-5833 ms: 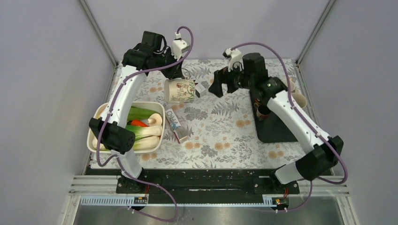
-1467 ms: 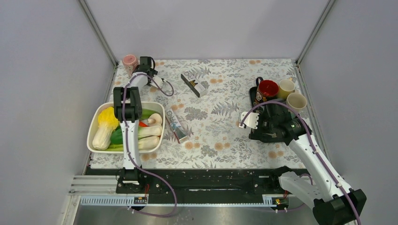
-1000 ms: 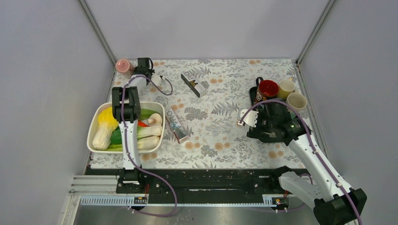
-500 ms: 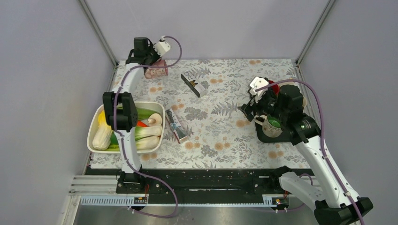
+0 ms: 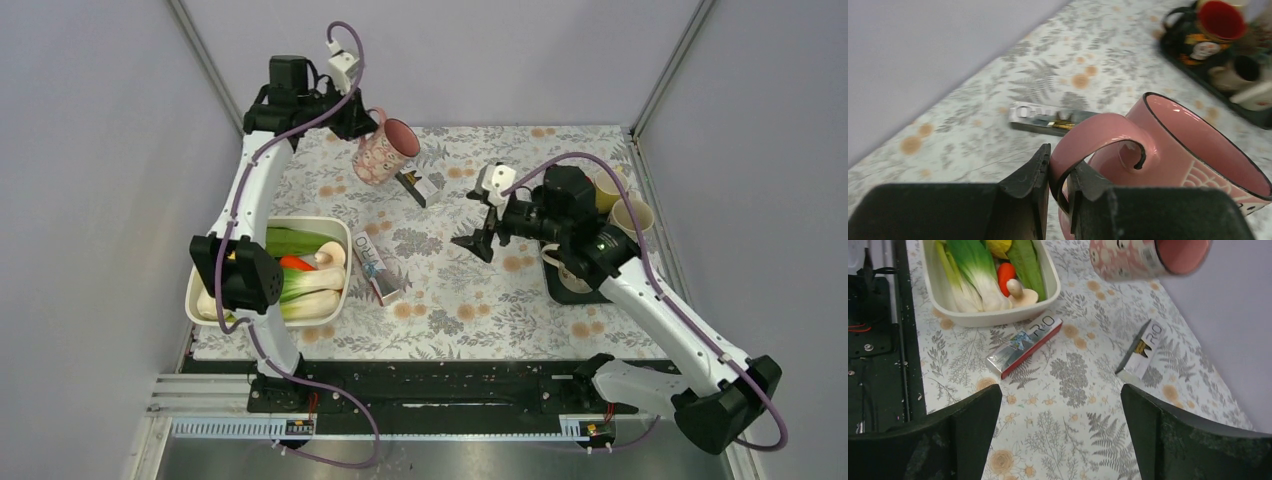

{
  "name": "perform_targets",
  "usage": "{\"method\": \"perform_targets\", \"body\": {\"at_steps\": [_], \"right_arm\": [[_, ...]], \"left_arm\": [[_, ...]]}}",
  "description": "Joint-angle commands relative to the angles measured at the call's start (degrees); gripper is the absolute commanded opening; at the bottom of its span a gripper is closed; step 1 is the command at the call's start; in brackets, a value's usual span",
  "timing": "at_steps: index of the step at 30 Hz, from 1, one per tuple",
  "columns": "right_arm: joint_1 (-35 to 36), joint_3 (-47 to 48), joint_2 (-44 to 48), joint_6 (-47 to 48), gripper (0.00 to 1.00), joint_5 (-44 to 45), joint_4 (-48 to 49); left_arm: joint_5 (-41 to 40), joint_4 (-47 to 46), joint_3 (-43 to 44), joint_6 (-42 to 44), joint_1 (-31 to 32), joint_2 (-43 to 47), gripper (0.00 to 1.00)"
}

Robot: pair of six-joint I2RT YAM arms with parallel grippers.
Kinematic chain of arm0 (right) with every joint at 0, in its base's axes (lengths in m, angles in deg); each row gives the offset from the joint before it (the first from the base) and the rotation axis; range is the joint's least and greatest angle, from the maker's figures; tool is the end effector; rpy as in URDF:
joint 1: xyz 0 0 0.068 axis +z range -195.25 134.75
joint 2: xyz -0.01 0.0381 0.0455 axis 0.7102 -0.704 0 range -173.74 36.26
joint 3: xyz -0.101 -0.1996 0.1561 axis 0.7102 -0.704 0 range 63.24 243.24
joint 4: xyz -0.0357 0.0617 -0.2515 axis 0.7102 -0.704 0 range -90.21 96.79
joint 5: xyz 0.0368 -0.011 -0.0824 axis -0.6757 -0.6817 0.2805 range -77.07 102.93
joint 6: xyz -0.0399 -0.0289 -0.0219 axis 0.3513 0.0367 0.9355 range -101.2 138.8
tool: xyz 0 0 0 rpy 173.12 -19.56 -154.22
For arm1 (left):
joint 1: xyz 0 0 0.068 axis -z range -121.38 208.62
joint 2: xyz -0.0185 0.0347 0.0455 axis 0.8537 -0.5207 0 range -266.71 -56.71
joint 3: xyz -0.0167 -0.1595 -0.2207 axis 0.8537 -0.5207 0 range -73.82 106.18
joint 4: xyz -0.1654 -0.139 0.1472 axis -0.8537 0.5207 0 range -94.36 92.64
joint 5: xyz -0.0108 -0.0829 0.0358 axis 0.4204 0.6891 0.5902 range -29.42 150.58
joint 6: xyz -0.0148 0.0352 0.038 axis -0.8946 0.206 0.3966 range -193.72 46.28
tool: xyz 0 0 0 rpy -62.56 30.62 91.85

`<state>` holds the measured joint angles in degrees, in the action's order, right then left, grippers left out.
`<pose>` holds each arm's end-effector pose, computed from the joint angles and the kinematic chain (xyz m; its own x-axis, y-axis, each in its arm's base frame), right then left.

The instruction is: Turn the mug right side up

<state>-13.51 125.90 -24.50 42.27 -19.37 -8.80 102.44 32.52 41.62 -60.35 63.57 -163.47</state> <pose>0.1898 0.1399 0.3872 0.1683 -0.2918 -0.9416 -0.8930 0.3593 -0.2709 0.4142 -0.0598 0.4152 -0.3077 0.1993 -0.9304 0.7414 0.6631 -0.1031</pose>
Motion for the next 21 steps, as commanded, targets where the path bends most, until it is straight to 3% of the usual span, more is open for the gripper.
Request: {"method": "perform_targets", "body": {"at_steps": [1,8,14,18,21], "right_arm": [[4.34,9.23,-4.06,8.46,0.99,-2.69,1.71],[4.69,18.03,-11.48,14.75,0.99,-1.07,-5.15],[4.70,21.38,-16.35,17.26,0.99,-5.92,-13.05],[5.41,23.16,-19.40,16.38,0.99,-4.24,-13.55],[6.47,27.37,-23.13,13.83,0.91,-4.45,-14.16]], "left_arm": [[10.98,4.23,2.49,-2.00,4.94,5.65,0.00],[11.20,12.70,3.91,5.43,10.56,7.15,0.00],[13.40,13.98,5.24,5.19,12.27,6.51,0.00],[14.00,14.86,5.83,5.53,13.42,6.12,0.00],[15.08,14.95,6.12,4.88,13.55,5.57,0.00]]}}
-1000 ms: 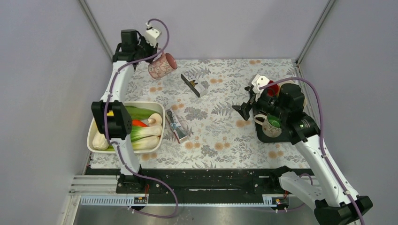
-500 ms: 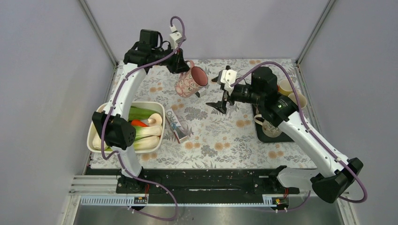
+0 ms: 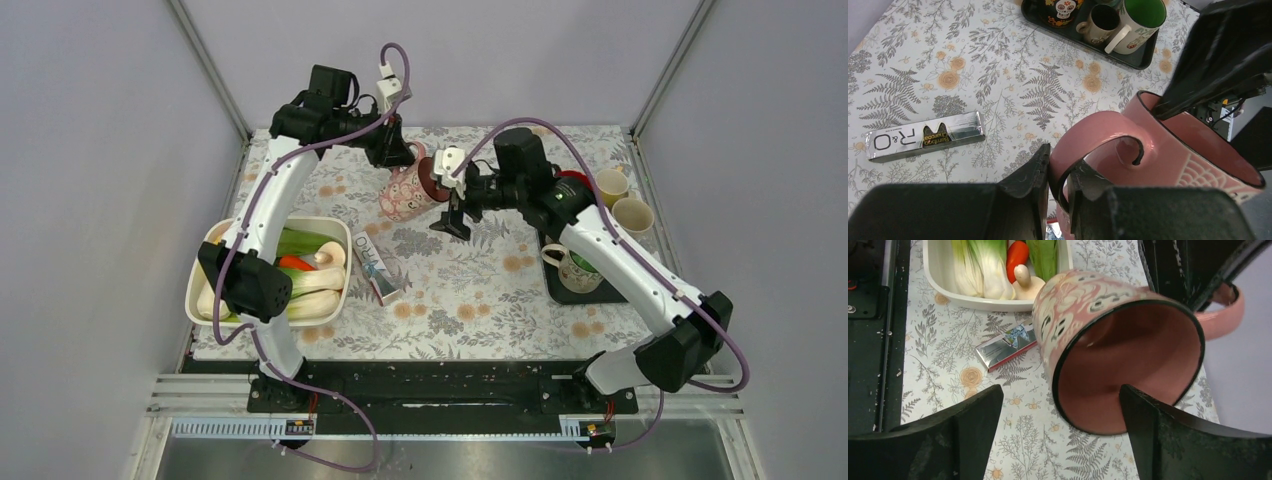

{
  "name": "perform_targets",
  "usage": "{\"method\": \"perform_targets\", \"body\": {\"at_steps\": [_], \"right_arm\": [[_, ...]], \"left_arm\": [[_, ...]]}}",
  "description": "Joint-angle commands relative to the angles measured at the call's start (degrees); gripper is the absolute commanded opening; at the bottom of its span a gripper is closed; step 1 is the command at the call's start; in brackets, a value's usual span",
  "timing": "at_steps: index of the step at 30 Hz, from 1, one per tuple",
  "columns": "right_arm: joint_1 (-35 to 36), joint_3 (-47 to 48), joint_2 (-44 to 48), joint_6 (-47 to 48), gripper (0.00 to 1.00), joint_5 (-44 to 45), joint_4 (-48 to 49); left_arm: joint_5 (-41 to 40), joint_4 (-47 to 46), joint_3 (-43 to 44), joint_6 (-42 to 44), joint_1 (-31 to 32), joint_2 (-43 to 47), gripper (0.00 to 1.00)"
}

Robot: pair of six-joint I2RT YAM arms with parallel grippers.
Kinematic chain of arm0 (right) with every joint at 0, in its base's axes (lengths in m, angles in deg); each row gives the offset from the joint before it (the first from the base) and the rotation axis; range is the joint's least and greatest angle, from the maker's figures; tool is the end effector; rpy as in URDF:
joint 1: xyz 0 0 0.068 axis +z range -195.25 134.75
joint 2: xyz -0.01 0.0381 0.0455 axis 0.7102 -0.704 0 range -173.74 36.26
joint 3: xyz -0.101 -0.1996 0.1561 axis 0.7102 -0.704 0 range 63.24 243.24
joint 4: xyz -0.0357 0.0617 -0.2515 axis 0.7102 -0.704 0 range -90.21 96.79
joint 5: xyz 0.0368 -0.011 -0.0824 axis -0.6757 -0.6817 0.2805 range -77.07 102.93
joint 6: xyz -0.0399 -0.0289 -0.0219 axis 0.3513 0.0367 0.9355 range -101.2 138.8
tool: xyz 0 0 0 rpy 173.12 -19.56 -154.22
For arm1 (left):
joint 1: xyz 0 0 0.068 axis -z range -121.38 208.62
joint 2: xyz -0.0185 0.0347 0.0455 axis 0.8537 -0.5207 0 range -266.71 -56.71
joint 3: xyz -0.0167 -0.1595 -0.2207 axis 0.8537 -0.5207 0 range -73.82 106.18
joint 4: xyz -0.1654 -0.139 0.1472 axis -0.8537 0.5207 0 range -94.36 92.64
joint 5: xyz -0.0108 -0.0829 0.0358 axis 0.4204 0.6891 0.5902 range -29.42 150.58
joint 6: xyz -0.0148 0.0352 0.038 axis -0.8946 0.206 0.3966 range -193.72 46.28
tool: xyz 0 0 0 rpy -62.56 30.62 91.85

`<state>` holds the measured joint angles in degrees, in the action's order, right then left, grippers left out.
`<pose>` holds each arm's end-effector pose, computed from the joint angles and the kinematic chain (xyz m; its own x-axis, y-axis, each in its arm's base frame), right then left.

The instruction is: Turn the mug right side up

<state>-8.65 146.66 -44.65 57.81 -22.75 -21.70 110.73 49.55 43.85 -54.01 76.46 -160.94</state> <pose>0.2388 0.2033 0.3996 0.2965 -0.4168 -0.8593 -0.9248 0.0994 -0.3673 0.3560 -0.1433 0.4220 -0.3280 0.3323 -0.8843 0.9165 0.3388 -0.2126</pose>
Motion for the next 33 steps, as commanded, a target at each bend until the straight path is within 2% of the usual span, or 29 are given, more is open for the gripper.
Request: {"method": "perform_targets", "body": {"at_steps": [1,3,6,8,10,11,13,14,15,19,22,24,26,28,31,33], "right_arm": [[1.75,7.76,-4.04,-2.35,0.85,-1.49,-1.85],[2.17,8.92,-5.72,-4.53,0.65,-1.77,-2.13],[2.69,7.90,-6.09,-5.47,0.30,-0.63,-2.08],[2.71,6.65,-4.94,-7.23,0.02,1.42,-1.94],[2.71,5.55,-3.09,-10.42,0.00,5.25,-2.02],[2.69,5.11,-1.97,-12.16,0.00,7.58,-2.62],[2.72,4.83,0.71,-15.65,0.00,12.73,-4.77],[2.72,4.87,2.13,-17.46,0.00,16.14,-6.48],[2.76,5.02,3.60,-18.97,0.00,19.54,-8.42],[2.36,6.55,8.45,-24.20,0.00,33.40,-18.81],[-0.75,8.51,11.38,-29.51,0.00,39.75,-26.60],[-6.25,9.47,12.74,-33.69,0.00,41.80,-31.70],[-14.84,9.82,14.30,-38.07,0.00,44.82,-36.05],[-21.56,9.31,16.09,-39.43,0.00,47.50,-38.24],[-30.29,7.07,18.56,-40.48,0.00,49.84,-38.30],[-35.71,4.31,19.45,-40.66,0.00,48.35,-36.39]], "left_arm": [[7.02,-2.07,4.15,-1.70,0.69,2.87,0.00],[7.34,-2.25,4.45,-2.22,0.71,2.65,0.00],[7.76,-2.68,4.27,-3.00,0.69,2.54,0.00],[7.71,-2.71,3.69,-2.93,0.57,2.58,0.00],[5.94,-2.80,3.43,-2.90,0.22,2.46,0.00],[4.05,-2.76,3.32,-3.04,0.06,2.37,0.09],[0.60,-2.71,2.92,-3.06,-0.60,2.19,0.66],[-0.80,-2.71,2.58,-2.93,-1.16,2.27,0.87],[-1.86,-2.89,2.20,-2.88,-1.74,2.38,0.97],[-5.53,-4.25,0.25,-4.19,-5.18,3.22,0.99],[-11.94,-4.72,-2.55,-3.89,-6.12,4.65,0.99],[-15.79,-6.13,-6.94,-3.76,-6.24,6.52,0.99],[-18.39,-9.16,-13.27,-4.70,-6.24,9.04,0.99],[-19.96,-13.12,-19.97,-5.74,-6.24,11.21,0.99],[-23.22,-19.54,-28.52,-8.48,-6.24,13.80,0.99],[-24.88,-24.50,-35.27,-11.62,-6.24,15.27,0.99]]}}
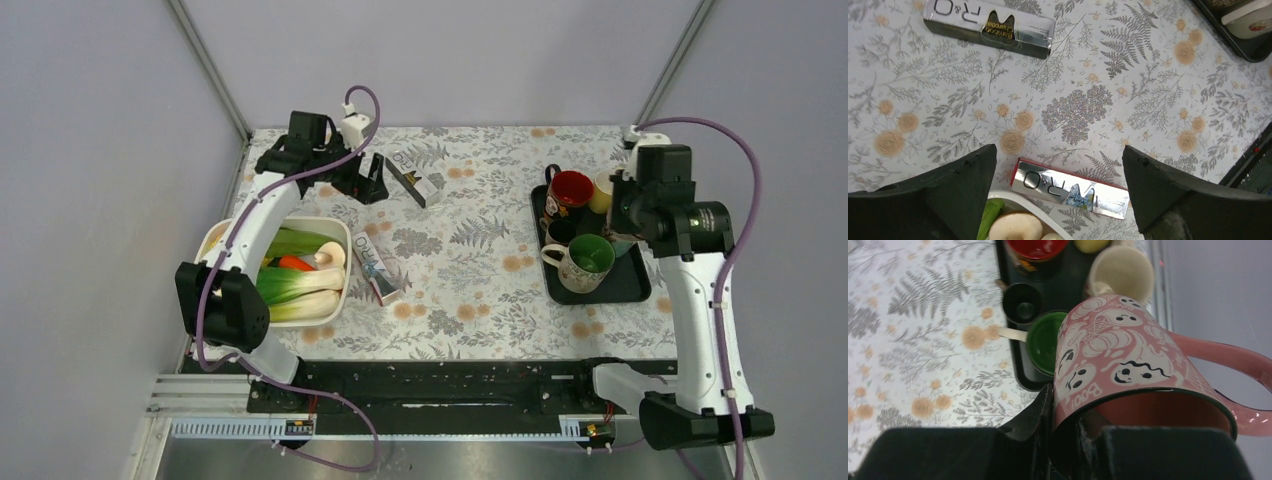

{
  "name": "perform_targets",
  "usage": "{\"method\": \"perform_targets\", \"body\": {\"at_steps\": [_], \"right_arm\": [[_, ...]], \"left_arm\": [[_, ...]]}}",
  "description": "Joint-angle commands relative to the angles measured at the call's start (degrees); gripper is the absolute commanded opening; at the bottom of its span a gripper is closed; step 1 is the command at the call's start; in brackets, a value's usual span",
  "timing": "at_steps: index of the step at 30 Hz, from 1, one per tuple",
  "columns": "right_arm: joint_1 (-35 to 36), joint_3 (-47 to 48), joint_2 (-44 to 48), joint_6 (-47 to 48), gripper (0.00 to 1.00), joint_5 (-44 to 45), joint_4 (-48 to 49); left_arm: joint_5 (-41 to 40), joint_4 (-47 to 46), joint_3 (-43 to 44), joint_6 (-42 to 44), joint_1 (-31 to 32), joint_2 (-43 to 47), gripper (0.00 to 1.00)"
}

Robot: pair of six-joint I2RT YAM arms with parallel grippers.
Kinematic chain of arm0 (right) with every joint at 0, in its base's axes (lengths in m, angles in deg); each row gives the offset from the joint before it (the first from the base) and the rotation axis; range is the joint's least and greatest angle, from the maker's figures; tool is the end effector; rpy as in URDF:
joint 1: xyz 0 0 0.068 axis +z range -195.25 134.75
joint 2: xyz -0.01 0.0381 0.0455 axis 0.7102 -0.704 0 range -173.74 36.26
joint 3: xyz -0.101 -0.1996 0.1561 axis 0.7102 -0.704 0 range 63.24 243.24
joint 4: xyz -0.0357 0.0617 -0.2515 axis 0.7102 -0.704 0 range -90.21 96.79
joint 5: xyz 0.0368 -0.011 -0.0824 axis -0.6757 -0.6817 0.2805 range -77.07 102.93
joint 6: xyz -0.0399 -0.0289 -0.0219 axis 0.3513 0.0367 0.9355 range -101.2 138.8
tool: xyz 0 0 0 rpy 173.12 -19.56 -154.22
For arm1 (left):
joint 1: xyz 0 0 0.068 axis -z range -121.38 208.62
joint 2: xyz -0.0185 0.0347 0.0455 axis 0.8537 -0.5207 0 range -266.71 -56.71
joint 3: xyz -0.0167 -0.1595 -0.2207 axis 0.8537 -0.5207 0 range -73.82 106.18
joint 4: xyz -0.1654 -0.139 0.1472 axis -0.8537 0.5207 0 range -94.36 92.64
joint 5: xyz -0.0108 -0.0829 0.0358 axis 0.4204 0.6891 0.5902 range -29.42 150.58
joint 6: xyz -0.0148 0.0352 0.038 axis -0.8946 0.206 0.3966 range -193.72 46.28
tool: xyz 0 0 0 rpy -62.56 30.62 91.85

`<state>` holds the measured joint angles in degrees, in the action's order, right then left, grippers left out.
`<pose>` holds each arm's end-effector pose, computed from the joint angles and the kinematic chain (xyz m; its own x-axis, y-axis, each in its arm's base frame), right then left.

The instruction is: Turn the mug right side up

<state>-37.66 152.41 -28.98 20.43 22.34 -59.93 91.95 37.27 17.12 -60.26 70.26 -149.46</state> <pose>0.1882 0.0193 0.4332 -0.6728 -0.1180 -0.7303 -0.0305 0.9908 -0.1319 0.3441 -0.0899 0.3577 -0.5287 0.3116 -0.7896 0.6843 0.7069 -0.1792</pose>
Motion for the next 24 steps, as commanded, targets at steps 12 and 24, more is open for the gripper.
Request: {"method": "perform_targets", "body": {"at_steps": [12,24], "right_arm": [[-26.16,-19.97,-3.96,-11.18,0.00,-7.40,20.47],[-27.83,-28.65,-12.83,-11.41,0.00,-6.17,28.26]], "left_arm": [[-7.80,-20.21,-16.94,-8.79,0.05,3.45,0.99],[-7.42,-17.52,-15.38,-7.39,-0.72,2.10,0.99]]}}
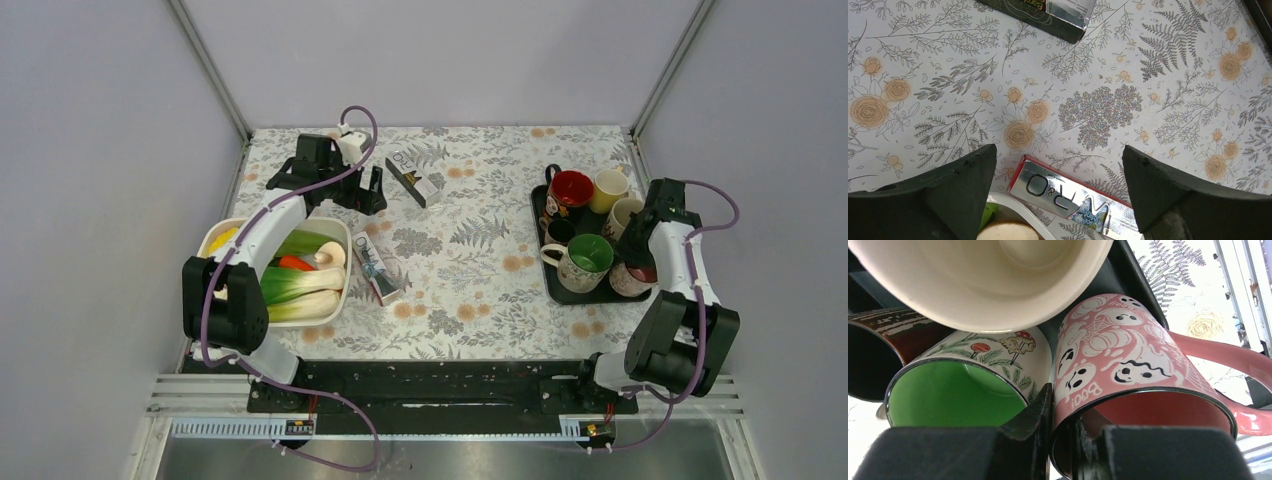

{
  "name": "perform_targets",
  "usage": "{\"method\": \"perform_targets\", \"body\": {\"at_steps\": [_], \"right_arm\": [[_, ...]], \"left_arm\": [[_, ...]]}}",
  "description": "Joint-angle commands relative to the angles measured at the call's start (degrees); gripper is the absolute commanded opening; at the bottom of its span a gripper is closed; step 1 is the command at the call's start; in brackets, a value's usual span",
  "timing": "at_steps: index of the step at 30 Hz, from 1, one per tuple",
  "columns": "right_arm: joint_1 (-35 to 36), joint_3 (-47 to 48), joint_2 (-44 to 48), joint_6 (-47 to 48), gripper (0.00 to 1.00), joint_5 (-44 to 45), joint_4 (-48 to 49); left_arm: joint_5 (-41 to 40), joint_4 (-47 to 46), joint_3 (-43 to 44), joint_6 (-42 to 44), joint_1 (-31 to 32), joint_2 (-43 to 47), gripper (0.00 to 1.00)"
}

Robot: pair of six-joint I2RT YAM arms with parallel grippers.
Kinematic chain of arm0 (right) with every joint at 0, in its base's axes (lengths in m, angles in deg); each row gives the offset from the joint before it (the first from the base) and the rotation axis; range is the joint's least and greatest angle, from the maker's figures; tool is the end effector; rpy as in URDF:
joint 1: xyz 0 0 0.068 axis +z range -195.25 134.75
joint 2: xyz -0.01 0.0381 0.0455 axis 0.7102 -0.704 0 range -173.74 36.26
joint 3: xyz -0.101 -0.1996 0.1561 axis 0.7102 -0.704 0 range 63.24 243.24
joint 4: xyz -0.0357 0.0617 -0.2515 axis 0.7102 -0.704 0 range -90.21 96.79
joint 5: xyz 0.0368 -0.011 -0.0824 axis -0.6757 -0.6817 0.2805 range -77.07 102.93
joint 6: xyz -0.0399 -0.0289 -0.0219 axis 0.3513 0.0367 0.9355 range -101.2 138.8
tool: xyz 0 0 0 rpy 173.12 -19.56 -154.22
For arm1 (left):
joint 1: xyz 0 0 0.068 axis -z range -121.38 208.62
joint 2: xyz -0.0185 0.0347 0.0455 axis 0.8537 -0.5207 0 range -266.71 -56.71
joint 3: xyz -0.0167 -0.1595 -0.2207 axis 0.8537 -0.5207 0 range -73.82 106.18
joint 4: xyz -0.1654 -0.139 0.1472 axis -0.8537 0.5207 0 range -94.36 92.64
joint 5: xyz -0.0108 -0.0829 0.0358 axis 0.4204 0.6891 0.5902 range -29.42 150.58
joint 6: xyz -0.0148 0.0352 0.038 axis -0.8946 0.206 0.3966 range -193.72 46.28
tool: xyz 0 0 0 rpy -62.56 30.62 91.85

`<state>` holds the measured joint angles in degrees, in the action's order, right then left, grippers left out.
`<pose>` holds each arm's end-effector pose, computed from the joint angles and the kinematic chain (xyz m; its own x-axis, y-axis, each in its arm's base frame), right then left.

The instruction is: Turn the mug right side up

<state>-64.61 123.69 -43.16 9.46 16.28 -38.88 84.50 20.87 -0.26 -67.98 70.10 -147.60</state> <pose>0.2536 -0.0912 0.2510 -0.7837 0.4471 -0.4311 0.4882 0.8725 0.0174 0.3443 -0.0847 0.2898 -0.6120 0.2174 -0.7604 0.5384 0.8187 -0.1993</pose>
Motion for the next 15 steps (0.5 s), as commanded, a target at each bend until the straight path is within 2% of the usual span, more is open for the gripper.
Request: {"method": "perform_targets", "body": {"at_steps": [1,7,12,13,15], "right_arm": [[-1.05,-0.05,0.95,-0.45,0.00,-0.69,8.08],[-1.30,1.48,-3.70,-1.43,0.00,-5.47,9.64],[-1.30,1.78,-4.66,-1.44,0.00,-4.19,8.97],[-1.30,1.78,-4.61,-1.39,0.03,-3.89,8.60],[-1.30,1.90,-4.30,-1.06,0.19,-4.27,7.93]], "left_arm": [[-0.08,-1.07,1.99,0.33,-0.64,0.27,0.99],[-0.95,-1.07,1.86,0.67,-0.70,0.37,0.99],[-1.08,-0.89,2.03,0.70,-0.81,0.19,0.99],[-1.05,-0.92,2.14,0.64,-0.79,0.07,0.99],[-0.92,-0.95,2.23,0.59,-0.80,-0.03,0.99]]}}
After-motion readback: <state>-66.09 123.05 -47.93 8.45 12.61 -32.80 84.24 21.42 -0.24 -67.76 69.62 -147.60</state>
